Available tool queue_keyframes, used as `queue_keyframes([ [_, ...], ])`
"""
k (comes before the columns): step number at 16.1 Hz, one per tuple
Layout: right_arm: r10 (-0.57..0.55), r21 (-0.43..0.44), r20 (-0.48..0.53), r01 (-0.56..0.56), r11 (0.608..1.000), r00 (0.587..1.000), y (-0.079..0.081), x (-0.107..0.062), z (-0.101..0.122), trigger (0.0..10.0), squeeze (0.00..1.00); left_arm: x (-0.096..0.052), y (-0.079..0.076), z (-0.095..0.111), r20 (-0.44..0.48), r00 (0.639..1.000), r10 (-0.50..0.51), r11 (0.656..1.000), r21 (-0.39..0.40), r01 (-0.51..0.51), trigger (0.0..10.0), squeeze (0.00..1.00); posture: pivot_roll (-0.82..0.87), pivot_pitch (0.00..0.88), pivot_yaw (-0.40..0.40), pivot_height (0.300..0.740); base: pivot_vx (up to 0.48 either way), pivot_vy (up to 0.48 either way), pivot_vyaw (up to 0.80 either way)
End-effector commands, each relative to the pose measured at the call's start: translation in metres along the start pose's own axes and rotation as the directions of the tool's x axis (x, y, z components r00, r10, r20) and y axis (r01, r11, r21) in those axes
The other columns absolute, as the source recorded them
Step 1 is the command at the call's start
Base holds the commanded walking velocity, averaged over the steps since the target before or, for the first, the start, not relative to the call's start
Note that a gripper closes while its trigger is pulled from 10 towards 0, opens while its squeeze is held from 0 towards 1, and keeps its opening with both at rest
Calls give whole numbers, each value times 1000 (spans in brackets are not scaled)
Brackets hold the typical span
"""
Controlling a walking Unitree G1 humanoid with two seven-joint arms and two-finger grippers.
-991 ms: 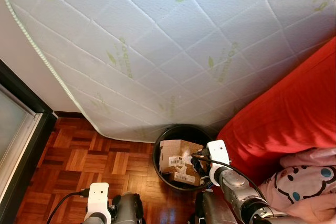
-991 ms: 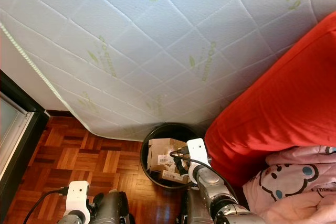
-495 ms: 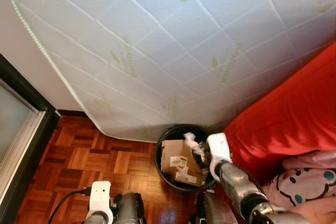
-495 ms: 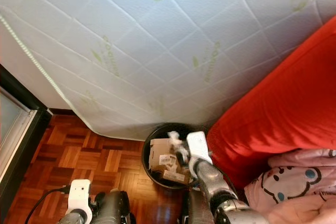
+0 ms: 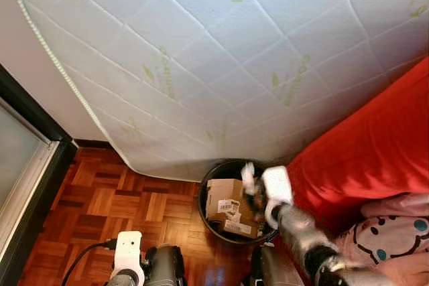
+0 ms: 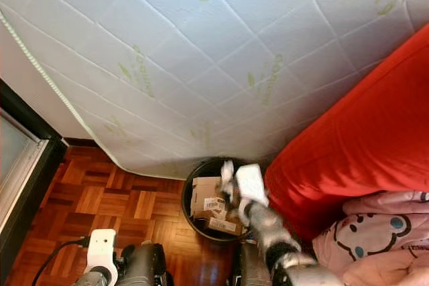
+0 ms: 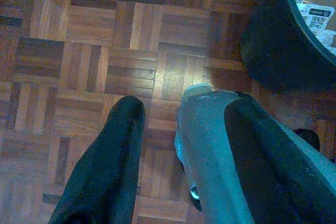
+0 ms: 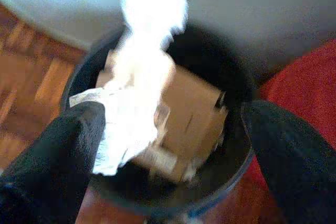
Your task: Clean up the room
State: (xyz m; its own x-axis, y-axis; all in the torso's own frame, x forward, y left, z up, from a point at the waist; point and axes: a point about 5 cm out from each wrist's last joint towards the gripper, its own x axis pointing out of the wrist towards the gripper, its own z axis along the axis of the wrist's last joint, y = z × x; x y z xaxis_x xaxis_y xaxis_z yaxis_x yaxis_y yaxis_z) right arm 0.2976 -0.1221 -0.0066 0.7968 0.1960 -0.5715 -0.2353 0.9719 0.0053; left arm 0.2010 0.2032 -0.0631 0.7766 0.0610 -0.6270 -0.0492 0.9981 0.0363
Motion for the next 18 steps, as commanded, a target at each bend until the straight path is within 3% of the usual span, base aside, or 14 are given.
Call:
queue_keyframes([
  [1,-26,87,79,19,996,997,-4,-1,8,10000,0,-16,-4,-42,-166,986,-15,1000,2,16,10000,0,84,205,-39,638,0,0,0],
  [3,-83,62,103,77,995,991,-10,-1,13,10000,0,-14,-7,-40,-162,987,-19,1000,3,19,10000,0,79,198,-39,638,0,0,0],
  [4,-31,-11,-47,31,999,998,-4,-1,-7,10000,0,-13,-8,-39,-160,987,-20,1000,4,21,10000,0,80,196,-39,638,0,0,0],
  [5,-27,-82,-72,21,996,997,-3,-2,-13,10000,0,-13,-8,-38,-159,987,-20,1000,4,21,10000,0,82,193,-42,638,0,0,0],
  [7,-60,134,115,44,990,992,-7,-1,13,10000,0,-13,-7,-38,-156,988,-18,1000,3,19,10000,0,78,193,-40,638,0,0,0],
  [8,-71,123,101,59,991,992,-8,0,13,10000,0,-13,-7,-38,-156,988,-18,1000,2,18,10000,0,78,193,-40,638,0,0,0],
  [9,-71,56,42,69,996,997,-9,-1,6,10000,0,-14,-6,-38,-156,988,-17,1000,5,18,10000,0,81,186,-40,638,0,0,0],
  [13,-35,115,55,28,993,998,-8,-4,-4,10000,0,-14,-5,-39,-155,988,-15,1000,-4,15,10000,0,76,177,-39,638,0,0,0],
  [18,-73,116,7,72,991,997,-17,-9,-23,10000,0,-11,-5,-34,-152,988,-18,1000,-2,17,10000,0,66,168,-37,693,0,0,0],
])
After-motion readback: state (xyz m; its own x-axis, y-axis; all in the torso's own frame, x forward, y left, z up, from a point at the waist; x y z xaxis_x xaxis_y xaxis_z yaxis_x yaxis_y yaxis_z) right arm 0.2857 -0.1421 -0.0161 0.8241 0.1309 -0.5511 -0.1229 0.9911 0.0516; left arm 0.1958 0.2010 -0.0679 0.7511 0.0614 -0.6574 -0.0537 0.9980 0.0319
